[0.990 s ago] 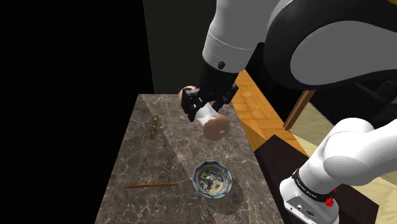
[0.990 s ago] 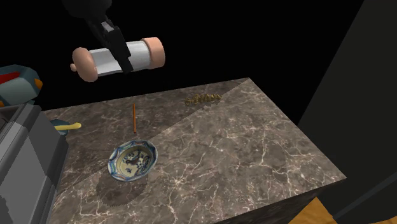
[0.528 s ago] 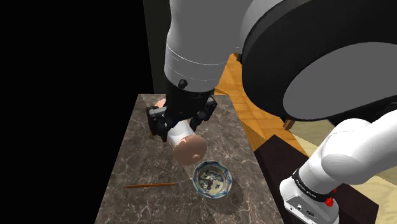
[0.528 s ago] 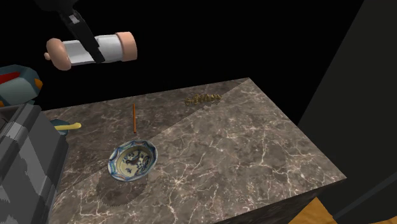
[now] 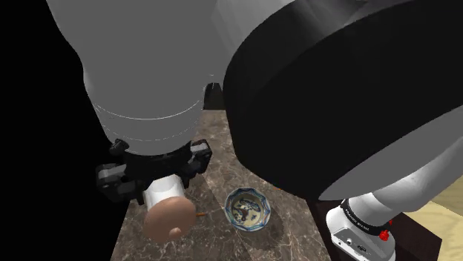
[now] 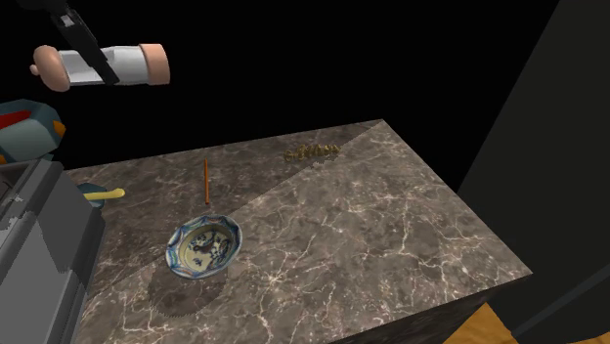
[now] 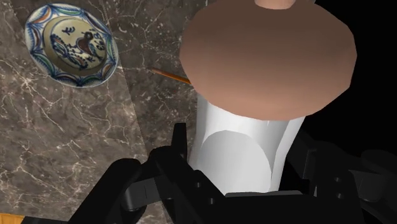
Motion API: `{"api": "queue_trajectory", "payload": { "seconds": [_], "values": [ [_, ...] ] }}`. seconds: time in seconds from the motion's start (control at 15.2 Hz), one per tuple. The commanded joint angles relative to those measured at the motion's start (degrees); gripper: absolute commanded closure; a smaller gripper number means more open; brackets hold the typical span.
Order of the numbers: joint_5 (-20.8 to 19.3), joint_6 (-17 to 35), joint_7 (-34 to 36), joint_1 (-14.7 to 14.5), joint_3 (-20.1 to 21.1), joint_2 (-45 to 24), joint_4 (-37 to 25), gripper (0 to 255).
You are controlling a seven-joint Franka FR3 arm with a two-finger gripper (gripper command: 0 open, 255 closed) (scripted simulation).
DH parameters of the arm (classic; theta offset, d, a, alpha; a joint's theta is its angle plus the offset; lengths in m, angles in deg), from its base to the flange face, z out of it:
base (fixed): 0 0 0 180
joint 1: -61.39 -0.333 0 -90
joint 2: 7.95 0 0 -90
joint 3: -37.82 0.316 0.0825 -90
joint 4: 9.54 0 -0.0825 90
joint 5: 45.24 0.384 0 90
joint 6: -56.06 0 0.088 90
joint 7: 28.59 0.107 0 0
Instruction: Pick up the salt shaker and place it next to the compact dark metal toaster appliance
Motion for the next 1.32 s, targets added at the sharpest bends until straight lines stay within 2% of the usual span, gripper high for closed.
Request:
{"api": "queue_trajectory", "payload": {
  "seconds": [0.0,0.59,1.25],
  "values": [
    [-6.3,-0.4,5.4,-1.3,2.4,-5.8,-2.0,255],
    [-8.2,6.0,7.5,-2.3,1.2,-7.1,4.1,255],
    [-13.3,12.1,11.9,-4.3,-0.3,-11.0,9.4,255]
  ]
}}
